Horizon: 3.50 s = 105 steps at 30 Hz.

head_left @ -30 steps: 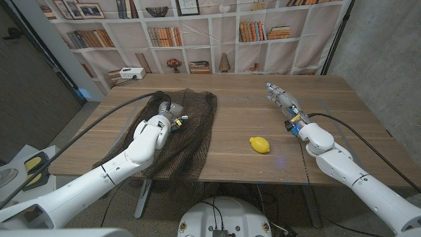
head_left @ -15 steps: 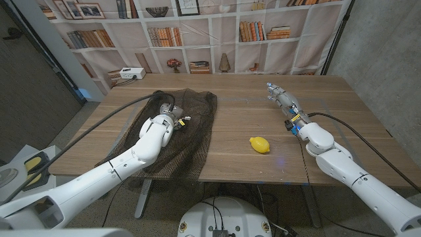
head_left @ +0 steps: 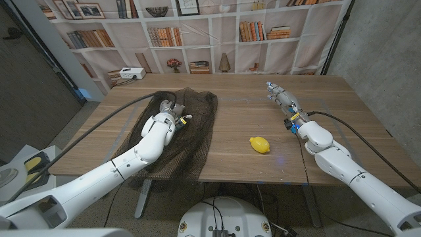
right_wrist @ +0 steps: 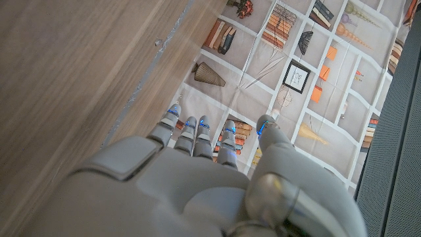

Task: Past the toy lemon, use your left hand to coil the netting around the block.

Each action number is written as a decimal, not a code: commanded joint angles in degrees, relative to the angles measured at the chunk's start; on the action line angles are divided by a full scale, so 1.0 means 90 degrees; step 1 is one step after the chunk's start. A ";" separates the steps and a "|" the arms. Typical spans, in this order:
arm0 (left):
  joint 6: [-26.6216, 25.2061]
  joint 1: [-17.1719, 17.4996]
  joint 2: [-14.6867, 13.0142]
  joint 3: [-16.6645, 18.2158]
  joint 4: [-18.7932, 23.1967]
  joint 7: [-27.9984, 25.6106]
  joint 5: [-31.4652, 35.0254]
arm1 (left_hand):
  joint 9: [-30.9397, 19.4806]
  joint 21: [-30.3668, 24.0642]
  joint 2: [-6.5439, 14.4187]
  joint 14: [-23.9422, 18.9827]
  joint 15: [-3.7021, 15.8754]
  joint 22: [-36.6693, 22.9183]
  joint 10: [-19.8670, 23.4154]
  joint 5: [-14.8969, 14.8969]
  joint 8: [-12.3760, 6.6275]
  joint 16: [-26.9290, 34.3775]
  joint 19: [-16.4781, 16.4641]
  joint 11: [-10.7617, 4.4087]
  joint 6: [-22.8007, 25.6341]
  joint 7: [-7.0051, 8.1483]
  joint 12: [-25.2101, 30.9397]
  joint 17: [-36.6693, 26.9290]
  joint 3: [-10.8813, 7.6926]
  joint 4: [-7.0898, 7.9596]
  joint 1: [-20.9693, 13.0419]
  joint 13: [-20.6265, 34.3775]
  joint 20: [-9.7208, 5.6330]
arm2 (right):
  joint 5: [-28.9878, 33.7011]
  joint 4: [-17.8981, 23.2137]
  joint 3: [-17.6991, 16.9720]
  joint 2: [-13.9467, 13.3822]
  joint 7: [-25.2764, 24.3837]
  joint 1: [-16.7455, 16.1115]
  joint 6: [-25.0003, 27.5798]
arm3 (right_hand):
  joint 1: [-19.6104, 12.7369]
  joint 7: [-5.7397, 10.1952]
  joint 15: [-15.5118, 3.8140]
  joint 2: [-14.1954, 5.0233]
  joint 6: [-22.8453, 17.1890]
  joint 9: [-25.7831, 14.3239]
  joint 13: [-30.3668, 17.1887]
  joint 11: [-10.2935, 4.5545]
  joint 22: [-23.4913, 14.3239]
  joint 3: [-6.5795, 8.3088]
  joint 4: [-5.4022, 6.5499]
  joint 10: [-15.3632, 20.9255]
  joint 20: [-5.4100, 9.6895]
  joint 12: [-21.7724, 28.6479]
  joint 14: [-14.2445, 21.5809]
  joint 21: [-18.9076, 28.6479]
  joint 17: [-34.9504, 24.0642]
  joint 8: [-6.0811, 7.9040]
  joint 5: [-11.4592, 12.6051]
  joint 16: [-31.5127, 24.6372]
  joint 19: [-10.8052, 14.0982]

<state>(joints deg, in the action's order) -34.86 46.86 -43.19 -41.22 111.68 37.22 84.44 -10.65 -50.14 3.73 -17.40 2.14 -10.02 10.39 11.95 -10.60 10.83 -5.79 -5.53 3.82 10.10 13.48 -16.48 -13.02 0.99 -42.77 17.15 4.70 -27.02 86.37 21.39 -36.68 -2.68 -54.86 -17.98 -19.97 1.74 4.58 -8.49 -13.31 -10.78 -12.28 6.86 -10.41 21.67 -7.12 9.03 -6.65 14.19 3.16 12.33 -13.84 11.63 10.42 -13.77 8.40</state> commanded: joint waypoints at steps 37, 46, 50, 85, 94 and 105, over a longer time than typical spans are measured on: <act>0.1017 -0.2046 0.0481 -0.0420 -0.1679 -0.0529 -0.0878 | -0.0010 0.0238 -0.0196 0.0026 0.0336 -0.0014 0.0017 -0.0125 0.0038 0.0030 -0.0280 -0.0079 0.0141 0.0078 -0.0058 0.0312 -0.0019 -0.0206 0.0268 -0.0134 -0.0139 | 0.0196 0.0385 0.0158 -0.0170 0.0015 0.0070 0.0328 | 0.0004 0.0014 0.0039 -0.0016 -0.0046 -0.0028 -0.0012 0.0025 -0.0020 0.0018 0.0026 0.0066 -0.0036 -0.0042 0.0064 -0.0004 -0.0016 -0.0011 0.0051 -0.0026 0.0017; 0.1453 -0.2756 0.0712 -0.1008 -0.2585 -0.0860 -0.0847 | -0.0024 0.0399 -0.0558 0.0327 0.0252 -0.0020 -0.0301 0.0007 0.0064 -0.0013 -0.0161 -0.0071 -0.0225 0.0223 -0.0117 0.0369 0.0180 -0.0274 0.0433 -0.0140 -0.0155 | 0.0263 0.0615 0.0158 -0.0230 -0.0116 -0.0012 0.0499 | 0.0011 0.0012 0.0040 -0.0015 -0.0052 -0.0028 -0.0013 0.0036 -0.0020 0.0017 0.0031 0.0074 -0.0038 -0.0046 0.0065 -0.0006 -0.0017 -0.0012 0.0051 -0.0026 0.0015; 0.1676 -0.2991 0.0819 -0.1172 -0.2872 -0.0991 -0.1083 | -0.0033 0.0518 -0.0634 0.0475 0.0176 -0.0028 -0.0412 0.0085 0.0065 -0.0008 -0.0006 -0.0063 -0.0420 0.0255 -0.0107 0.0373 0.0280 -0.0230 0.0589 -0.0137 -0.0112 | 0.0285 0.0671 0.0168 -0.0242 -0.0149 -0.0019 0.0570 | 0.0014 0.0011 0.0038 -0.0015 -0.0054 -0.0028 -0.0013 0.0041 -0.0020 0.0016 0.0033 0.0073 -0.0041 -0.0049 0.0060 -0.0006 -0.0018 -0.0012 0.0051 -0.0023 0.0014; 0.3009 -0.4133 0.1665 -0.2610 -0.4472 -0.1869 -0.1668 | -0.0045 0.0848 -0.0761 0.0959 -0.0040 -0.0049 -0.1090 0.0333 0.0071 0.0003 0.0290 0.0253 -0.1337 0.0229 -0.0145 0.0385 0.0564 -0.0092 0.0992 -0.0127 0.0009 | 0.0376 0.0981 0.0157 -0.0256 -0.0450 -0.0201 0.0803 | 0.0036 -0.0018 0.0057 -0.0013 -0.0133 -0.0029 -0.0016 0.0058 -0.0022 0.0012 0.0047 0.0120 -0.0049 -0.0054 0.0080 -0.0008 -0.0020 0.0004 0.0055 -0.0025 0.0014; 0.3407 -0.4364 0.2001 -0.2631 -0.5018 -0.1849 -0.2664 | -0.0077 0.0944 -0.1014 0.0963 -0.0119 -0.0056 -0.1013 0.0439 -0.0223 0.0071 0.0246 0.0276 -0.0646 0.0260 -0.0010 0.0385 0.0883 0.0034 0.1307 -0.0122 0.0053 | 0.0373 0.1065 0.0108 -0.0291 -0.0542 -0.0303 0.0852 | 0.0038 -0.0038 0.0051 -0.0015 -0.0153 -0.0029 -0.0017 0.0057 -0.0022 0.0014 0.0048 0.0129 -0.0050 -0.0057 0.0083 -0.0007 -0.0020 0.0006 0.0056 -0.0025 0.0018; 0.3646 -0.4440 0.2165 -0.2544 -0.5370 -0.1792 -0.3922 | -0.0074 0.1044 -0.0377 0.0476 0.0094 -0.0061 -0.0296 0.0847 -0.0734 0.0210 -0.0160 0.0011 0.1314 0.0244 0.0322 0.0455 0.0718 -0.0066 0.0728 -0.0214 0.0014 | 0.0367 0.1011 0.0102 -0.0290 -0.0532 -0.0264 0.0884 | 0.0043 -0.0040 0.0058 -0.0017 -0.0175 -0.0029 -0.0018 0.0080 -0.0022 0.0014 0.0052 0.0148 -0.0051 -0.0057 0.0095 -0.0008 -0.0020 0.0007 0.0057 -0.0027 0.0015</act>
<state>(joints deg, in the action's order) -4.34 8.20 -25.61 -64.32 67.28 20.89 58.57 -11.28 -41.08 -2.05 -11.19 2.11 -10.39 5.07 18.63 -15.44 12.16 -5.69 -4.71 8.98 12.26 15.24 -12.63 -4.95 1.57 -32.61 15.51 5.10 -23.69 95.62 22.45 -39.19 -7.33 -57.28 -10.39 -19.75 1.43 5.00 -8.71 -14.45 -10.78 -12.28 7.47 -10.53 21.67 -7.12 9.65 -6.65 13.75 3.58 12.33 -13.86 11.64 10.42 -13.75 8.40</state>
